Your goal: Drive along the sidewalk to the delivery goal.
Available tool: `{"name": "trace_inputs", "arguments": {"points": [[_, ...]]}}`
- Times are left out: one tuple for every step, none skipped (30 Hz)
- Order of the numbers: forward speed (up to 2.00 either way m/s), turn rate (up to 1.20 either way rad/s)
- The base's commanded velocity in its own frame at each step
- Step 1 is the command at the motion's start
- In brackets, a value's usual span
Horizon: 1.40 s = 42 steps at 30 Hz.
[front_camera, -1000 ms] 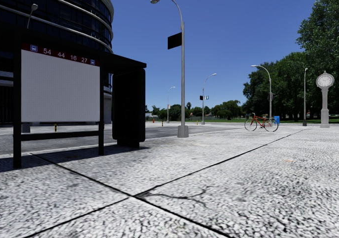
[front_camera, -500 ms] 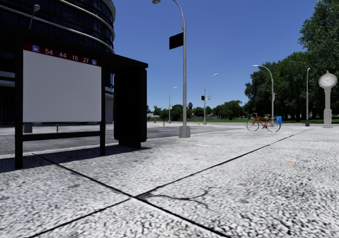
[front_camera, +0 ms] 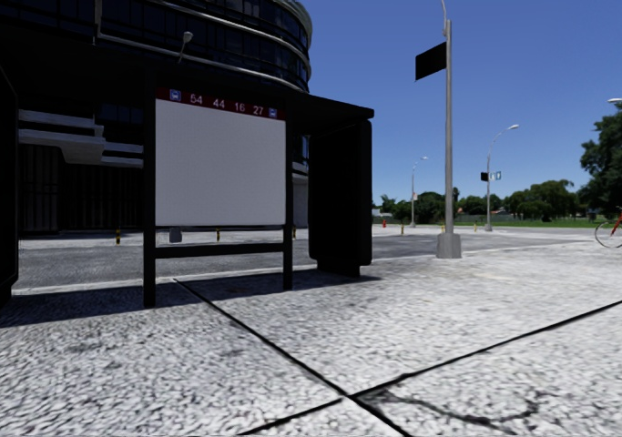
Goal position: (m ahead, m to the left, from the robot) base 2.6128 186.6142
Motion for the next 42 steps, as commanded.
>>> {"name": "trace_inputs", "arguments": {"points": [[1.67,0.89],[1.67,0.89],[1.67,0.92],[1.67,0.94],[1.66,0.94],[1.65,0.94],[1.64,0.94],[1.64,0.94],[1.64,0.94],[1.64,0.94],[1.64,0.94],[1.64,0.96],[1.64,0.96],[1.64,0.99],[1.64,1.0],[1.64,1.01],[1.64,1.01],[1.64,1.01],[1.64,1.01],[1.64,1.01],[1.64,1.02],[1.64,1.03],[1.64,1.03],[1.64,1.06],[1.64,1.07],[1.64,1.07],[1.64,1.07],[1.64,1.07],[1.64,1.07],[1.64,1.07],[1.64,1.07],[1.64,1.07],[1.64,1.07],[1.64,1.07],[1.64,1.07],[1.64,1.07],[1.64,1.07],[1.64,1.07],[1.64,1.07],[1.64,1.07],[1.64,1.06],[1.64,1.06]]}}
